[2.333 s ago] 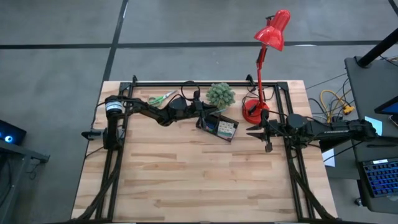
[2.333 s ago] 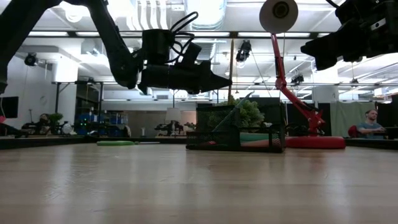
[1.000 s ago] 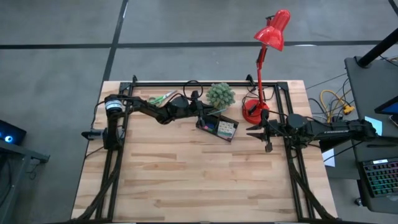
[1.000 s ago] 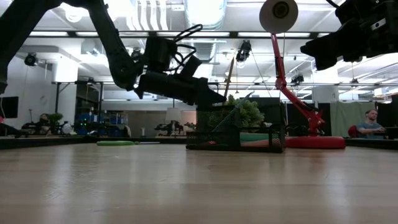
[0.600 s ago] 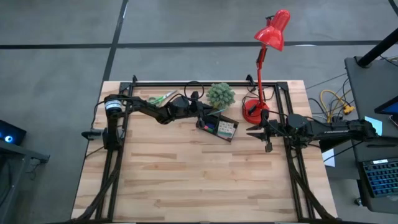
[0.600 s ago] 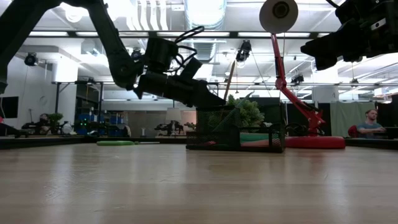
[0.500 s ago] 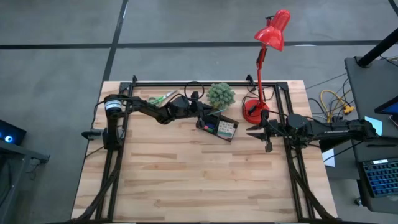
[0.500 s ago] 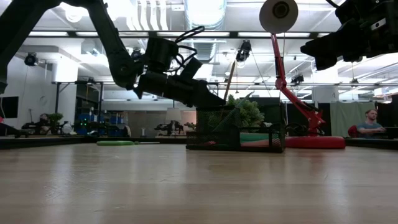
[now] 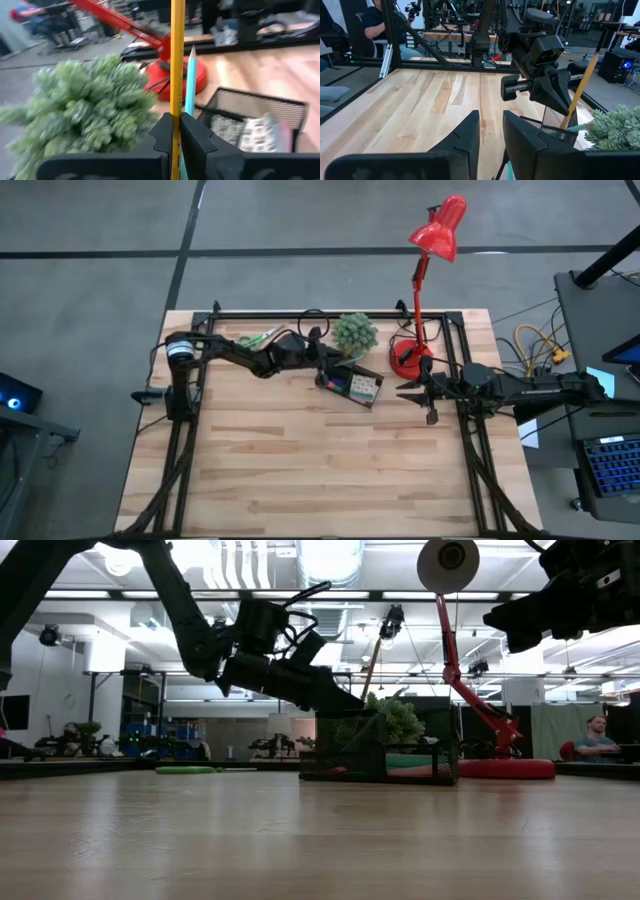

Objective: Pick and place office supplies into organizer
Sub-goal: Put the yellow pencil into the black desk organizer

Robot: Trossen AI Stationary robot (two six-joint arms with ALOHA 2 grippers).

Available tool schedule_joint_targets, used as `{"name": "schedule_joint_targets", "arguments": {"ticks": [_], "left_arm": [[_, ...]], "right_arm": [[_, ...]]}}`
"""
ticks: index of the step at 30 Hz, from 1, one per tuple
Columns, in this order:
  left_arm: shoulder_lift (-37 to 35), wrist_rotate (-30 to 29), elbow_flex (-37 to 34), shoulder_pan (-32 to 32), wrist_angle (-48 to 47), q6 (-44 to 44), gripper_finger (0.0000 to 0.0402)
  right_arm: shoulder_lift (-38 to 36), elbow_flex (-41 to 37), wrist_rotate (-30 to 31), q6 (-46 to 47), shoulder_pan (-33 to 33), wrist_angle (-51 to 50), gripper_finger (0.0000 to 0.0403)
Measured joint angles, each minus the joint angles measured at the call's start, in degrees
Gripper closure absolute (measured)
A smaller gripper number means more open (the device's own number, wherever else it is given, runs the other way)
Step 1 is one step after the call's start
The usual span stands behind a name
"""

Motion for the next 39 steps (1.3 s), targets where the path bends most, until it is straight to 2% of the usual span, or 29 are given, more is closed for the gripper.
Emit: {"name": "schedule_joint_targets", "arguments": {"ticks": [4, 10, 18, 29, 32, 39], "left_arm": [[-0.9, 4.3, 0.3, 0.0, 0.0, 0.0, 0.0395], [-2.2, 7.3, 0.5, -0.1, -3.7, 1.4, 0.0395], [-2.2, 7.7, 1.1, -0.1, -5.1, 1.6, 0.0395], [-2.2, 7.6, 6.1, -0.1, -16.4, 5.4, 0.0395], [-2.2, 7.6, 7.7, -0.1, -18.1, 6.1, 0.0395], [-2.2, 7.4, 11.6, -0.1, -28.5, 8.8, 0.0395]], "right_arm": [[0.0, 0.0, 0.0, 0.0, 0.0, 0.0, 0.0333], [0.0, 0.0, 0.0, 0.0, 0.0, 0.0, 0.0331], [0.0, 0.0, 0.0, 0.0, 0.0, 0.0, 0.0321], [0.0, 0.0, 0.0, 0.0, 0.0, 0.0, 0.0335], [0.0, 0.0, 0.0, 0.0, 0.0, 0.0, 0.0333], [0.0, 0.0, 0.0, 0.0, 0.0, 0.0, 0.0323]]}}
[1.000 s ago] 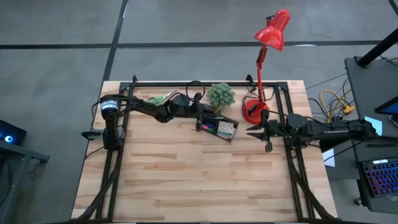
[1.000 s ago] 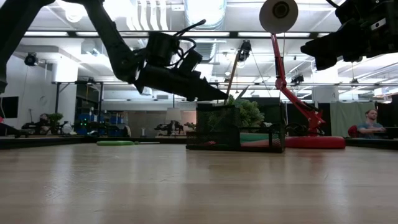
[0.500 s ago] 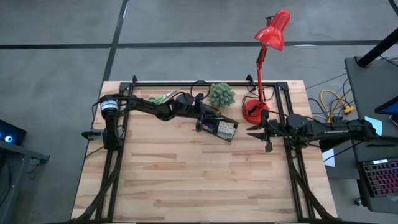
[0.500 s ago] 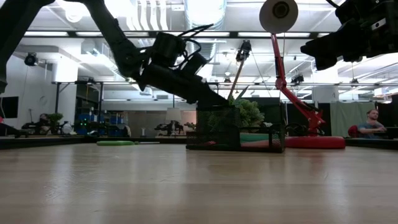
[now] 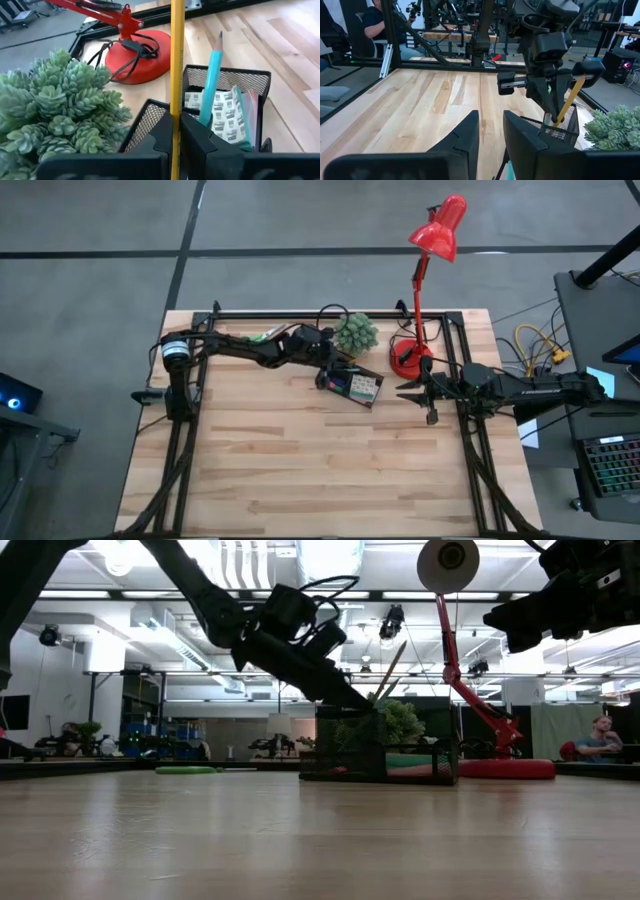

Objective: Pick and place office supplies into organizer
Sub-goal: Put the yellow pencil into the black desk organizer

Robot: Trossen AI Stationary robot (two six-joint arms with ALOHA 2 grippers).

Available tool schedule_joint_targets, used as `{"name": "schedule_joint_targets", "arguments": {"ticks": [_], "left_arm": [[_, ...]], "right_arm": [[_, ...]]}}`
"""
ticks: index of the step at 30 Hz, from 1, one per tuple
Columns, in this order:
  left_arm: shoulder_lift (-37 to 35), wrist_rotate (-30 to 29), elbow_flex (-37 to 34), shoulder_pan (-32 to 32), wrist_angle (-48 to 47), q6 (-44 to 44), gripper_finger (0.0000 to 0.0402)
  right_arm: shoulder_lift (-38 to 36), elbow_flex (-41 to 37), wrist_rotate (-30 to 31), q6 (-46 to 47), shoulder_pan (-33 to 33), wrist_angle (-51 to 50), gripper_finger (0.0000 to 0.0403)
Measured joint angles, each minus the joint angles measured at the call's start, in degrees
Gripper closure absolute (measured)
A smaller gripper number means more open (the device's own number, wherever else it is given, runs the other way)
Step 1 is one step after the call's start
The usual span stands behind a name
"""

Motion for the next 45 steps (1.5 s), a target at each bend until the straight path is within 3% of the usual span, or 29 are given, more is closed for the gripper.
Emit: {"name": "schedule_joint_targets", "arguments": {"ticks": [24, 45], "left_arm": [[0.0, -0.5, 5.5, 2.2, -14.0, 7.2, 0.0395], [-0.1, 0.3, 6.4, 2.3, -16.8, 7.0, 0.0395]], "right_arm": [[0.0, 0.0, 0.0, 0.0, 0.0, 0.0, 0.0323], [0.0, 0.0, 0.0, 0.0, 0.0, 0.0, 0.0327]]}}
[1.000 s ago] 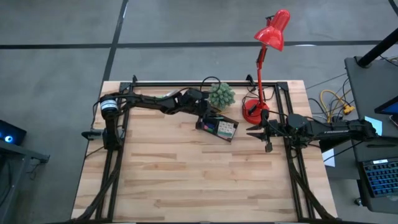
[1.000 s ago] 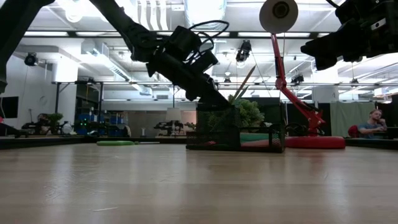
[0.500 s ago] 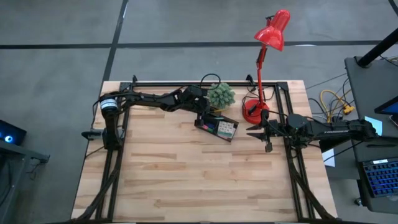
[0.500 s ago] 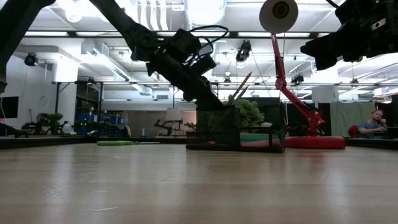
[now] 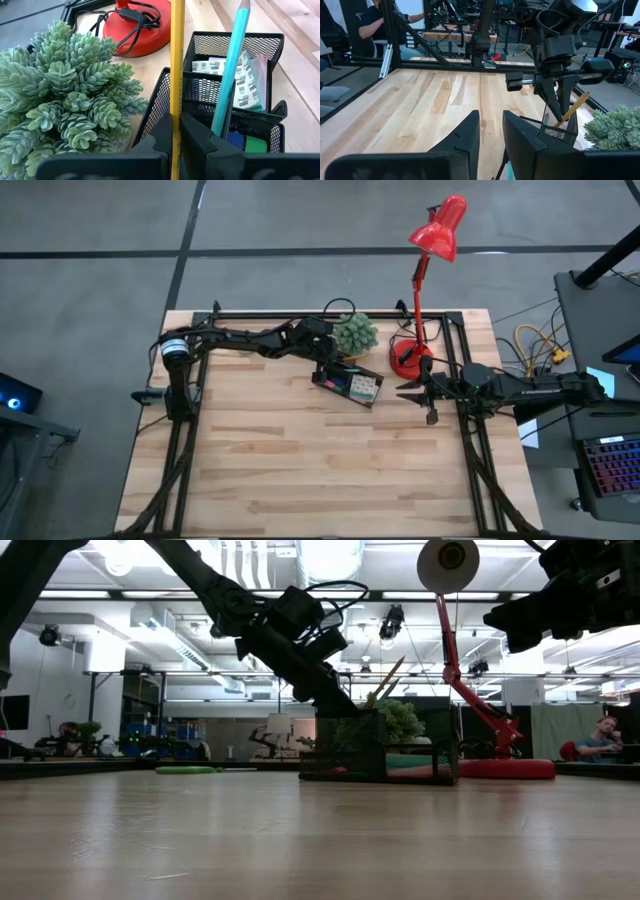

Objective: Pick and place office supplies into organizer
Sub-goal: Put the yellow pencil into the black desk organizer, then put the green scissors into the black desk organizer

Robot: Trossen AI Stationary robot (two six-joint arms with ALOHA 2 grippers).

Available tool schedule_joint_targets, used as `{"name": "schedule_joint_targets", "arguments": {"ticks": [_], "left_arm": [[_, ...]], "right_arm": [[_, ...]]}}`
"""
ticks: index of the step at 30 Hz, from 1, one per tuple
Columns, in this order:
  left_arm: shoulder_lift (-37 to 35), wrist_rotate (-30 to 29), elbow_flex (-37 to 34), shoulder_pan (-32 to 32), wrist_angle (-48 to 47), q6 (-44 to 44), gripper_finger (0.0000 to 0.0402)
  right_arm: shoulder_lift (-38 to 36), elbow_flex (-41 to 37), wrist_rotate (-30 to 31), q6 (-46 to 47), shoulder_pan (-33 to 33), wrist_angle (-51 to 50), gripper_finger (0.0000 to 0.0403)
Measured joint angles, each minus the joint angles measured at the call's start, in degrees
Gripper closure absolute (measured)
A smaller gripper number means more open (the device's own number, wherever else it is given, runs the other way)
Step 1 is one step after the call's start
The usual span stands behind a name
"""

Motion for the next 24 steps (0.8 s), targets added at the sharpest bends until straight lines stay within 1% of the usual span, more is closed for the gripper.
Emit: {"name": "schedule_joint_targets", "arguments": {"ticks": [3, 7, 13, 18, 24], "left_arm": [[0.0, 0.0, 0.0, 0.0, 0.0, 0.0, 0.0388], [0.0, 0.0, 0.1, 0.0, -0.2, 0.0, 0.0361], [-0.1, 0.0, 0.1, 0.0, -0.2, -0.1, 0.0327], [-0.2, 0.0, 0.1, 0.0, -0.3, -0.1, 0.0321], [-1.0, 0.2, 0.0, -0.1, -1.0, -0.2, 0.032]], "right_arm": [[0.0, 0.0, 0.0, 0.0, 0.0, 0.0, 0.0323], [0.0, 0.0, 0.0, 0.0, 0.0, 0.0, 0.0321], [0.0, 0.0, 0.0, 0.0, 0.0, 0.0, 0.0331], [0.0, 0.0, 0.0, 0.0, 0.0, 0.0, 0.0335], [0.0, 0.0, 0.0, 0.0, 0.0, 0.0, 0.0326]]}}
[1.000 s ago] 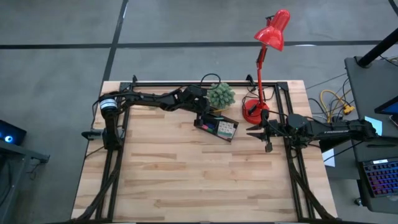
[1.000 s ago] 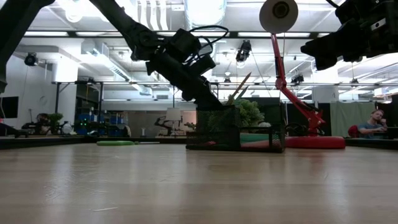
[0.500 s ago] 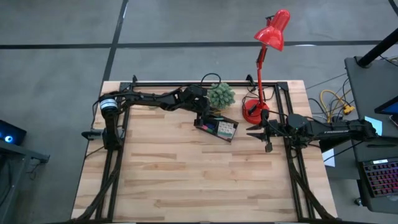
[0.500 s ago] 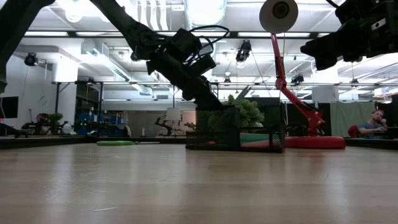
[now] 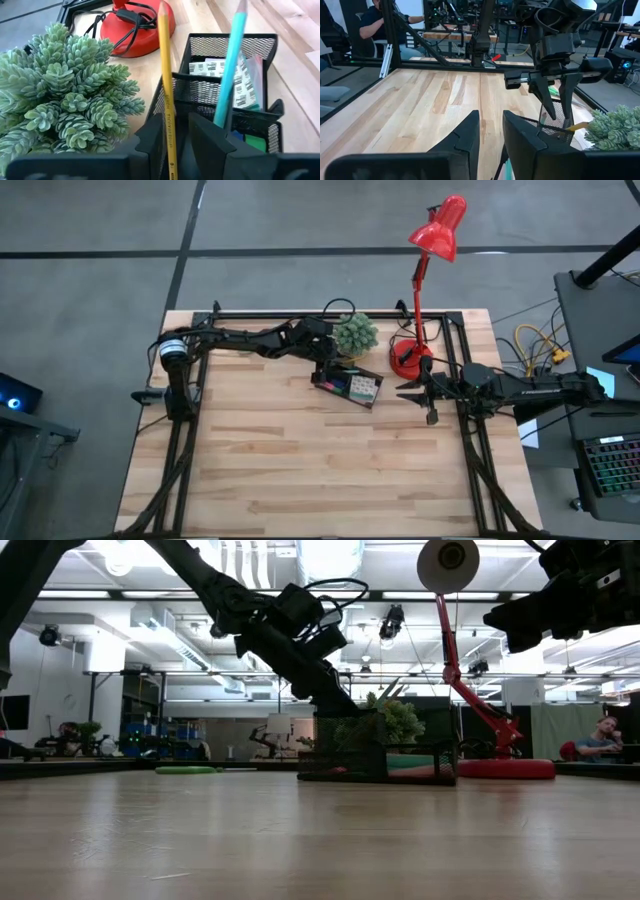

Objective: Pick and place office supplies into organizer
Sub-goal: Put the green scissors into the black desk organizer

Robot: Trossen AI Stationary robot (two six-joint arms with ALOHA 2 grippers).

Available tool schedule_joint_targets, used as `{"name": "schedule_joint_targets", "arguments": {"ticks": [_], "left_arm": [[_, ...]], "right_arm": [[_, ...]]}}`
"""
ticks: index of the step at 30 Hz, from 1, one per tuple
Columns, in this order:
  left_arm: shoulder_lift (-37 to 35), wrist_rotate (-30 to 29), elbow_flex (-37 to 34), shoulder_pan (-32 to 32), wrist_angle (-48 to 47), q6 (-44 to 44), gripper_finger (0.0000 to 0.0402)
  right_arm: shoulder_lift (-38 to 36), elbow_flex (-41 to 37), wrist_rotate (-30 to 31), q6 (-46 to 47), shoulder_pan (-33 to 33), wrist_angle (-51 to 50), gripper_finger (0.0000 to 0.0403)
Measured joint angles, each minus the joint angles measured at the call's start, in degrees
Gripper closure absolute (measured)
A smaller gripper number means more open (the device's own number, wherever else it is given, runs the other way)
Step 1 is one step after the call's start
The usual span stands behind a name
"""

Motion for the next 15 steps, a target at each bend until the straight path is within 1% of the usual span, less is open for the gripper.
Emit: {"name": "schedule_joint_targets", "arguments": {"ticks": [6, 11, 15], "left_arm": [[-2.9, 0.0, -0.1, 0.0, 0.1, 0.0, 0.032], [-5.2, 0.0, -0.3, -0.1, -0.7, -1.3, 0.032], [-7.8, -0.9, -0.7, -0.1, -5.9, -1.3, 0.032]], "right_arm": [[0.0, 0.0, 0.0, 0.0, 0.0, 0.0, 0.0321], [0.0, 0.0, 0.0, 0.0, 0.0, 0.0, 0.0329], [0.0, 0.0, 0.0, 0.0, 0.0, 0.0, 0.0334]]}}
